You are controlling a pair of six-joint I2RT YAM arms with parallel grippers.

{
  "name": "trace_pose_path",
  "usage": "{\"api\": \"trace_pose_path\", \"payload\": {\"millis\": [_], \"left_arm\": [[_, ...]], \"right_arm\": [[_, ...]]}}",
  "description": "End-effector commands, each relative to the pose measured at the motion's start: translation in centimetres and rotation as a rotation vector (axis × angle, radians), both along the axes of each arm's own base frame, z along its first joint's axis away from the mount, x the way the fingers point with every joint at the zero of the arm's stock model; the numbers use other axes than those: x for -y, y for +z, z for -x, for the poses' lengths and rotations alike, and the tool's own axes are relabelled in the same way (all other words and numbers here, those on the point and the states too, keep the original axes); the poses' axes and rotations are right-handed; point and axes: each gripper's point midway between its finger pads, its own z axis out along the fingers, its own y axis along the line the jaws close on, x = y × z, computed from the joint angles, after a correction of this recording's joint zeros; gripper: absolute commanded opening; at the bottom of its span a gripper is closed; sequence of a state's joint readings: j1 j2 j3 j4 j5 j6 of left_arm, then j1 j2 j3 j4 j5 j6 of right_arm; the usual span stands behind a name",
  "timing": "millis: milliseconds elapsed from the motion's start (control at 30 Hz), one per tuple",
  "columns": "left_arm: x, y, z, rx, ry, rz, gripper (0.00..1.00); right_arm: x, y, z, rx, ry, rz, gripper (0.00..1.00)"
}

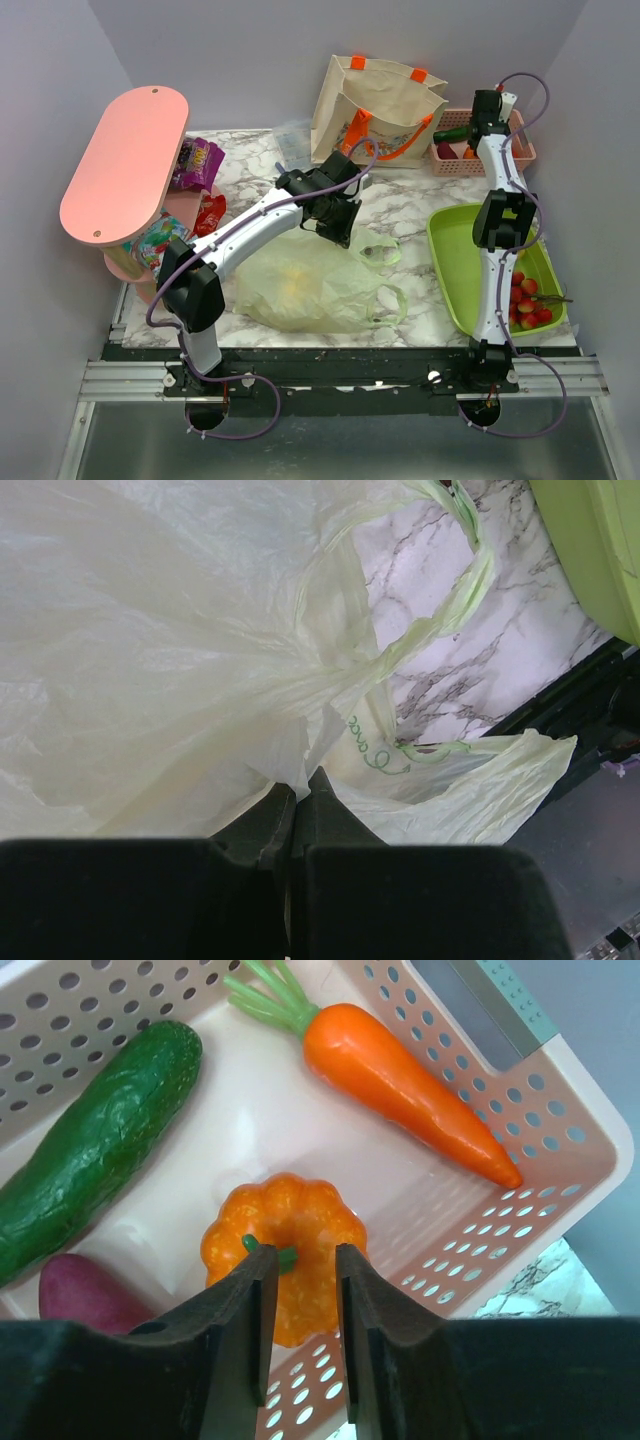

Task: Place the food into the grocery bag and tie it

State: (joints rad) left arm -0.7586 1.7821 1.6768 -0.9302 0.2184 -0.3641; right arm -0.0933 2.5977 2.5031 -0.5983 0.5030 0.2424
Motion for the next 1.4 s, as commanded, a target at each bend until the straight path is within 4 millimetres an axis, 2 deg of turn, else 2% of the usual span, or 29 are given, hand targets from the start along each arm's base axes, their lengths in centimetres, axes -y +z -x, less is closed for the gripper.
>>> {"api": "trace_pose_path", "payload": {"millis": [0,100,167,367,433,567,767,1100,1200,1367], "left_arm": [[0.0,0.1,-0.3,-0.007,0.007,0.006,0.0],[0.0,0.1,-0.3,-0.008,0.008,0.004,0.0],[-0.1,0.1,-0.3,-0.01,0.009,0.003,0.0],[-0.1,0.0,-0.4,-0.01,0.011,0.005,0.0],[-0.1,0.0,-0.4,-0.011,0.011,0.005,0.0],[-0.1,-0.1,-0.4,-0.012,0.011,0.005,0.0],[-0.2,-0.1,-0.5,-0.013,0.015,0.005,0.0],[-0.3,-0.4,-0.5,-0.02,0.016,0.003,0.0],[-0.2,-0.5,-0.6,-0.021,0.018,0.002,0.0],[-0.3,-0.5,-0.6,-0.021,0.02,0.0,0.0]], "right_arm": [[0.7,0.2,-0.6,0.029,-0.012,0.0,0.33],[0.8,0.0,-0.7,0.028,-0.014,-0.002,0.26],[0.9,-0.3,-0.7,0.026,-0.013,-0.01,0.26],[-0.1,-0.5,-1.3,0.038,0.039,-0.068,0.48],[-0.3,-0.4,-1.5,0.047,0.046,-0.075,0.53],[-0.5,-0.3,-1.9,0.064,0.056,-0.078,0.54],[-0.3,-1.6,-1.8,0.048,0.048,-0.073,0.53],[0.0,-3.0,-1.9,0.034,0.041,-0.066,0.38],[0.2,-3.1,-1.8,0.029,0.036,-0.056,0.29],[0.3,-3.1,-1.5,0.021,0.028,-0.053,0.01]]}}
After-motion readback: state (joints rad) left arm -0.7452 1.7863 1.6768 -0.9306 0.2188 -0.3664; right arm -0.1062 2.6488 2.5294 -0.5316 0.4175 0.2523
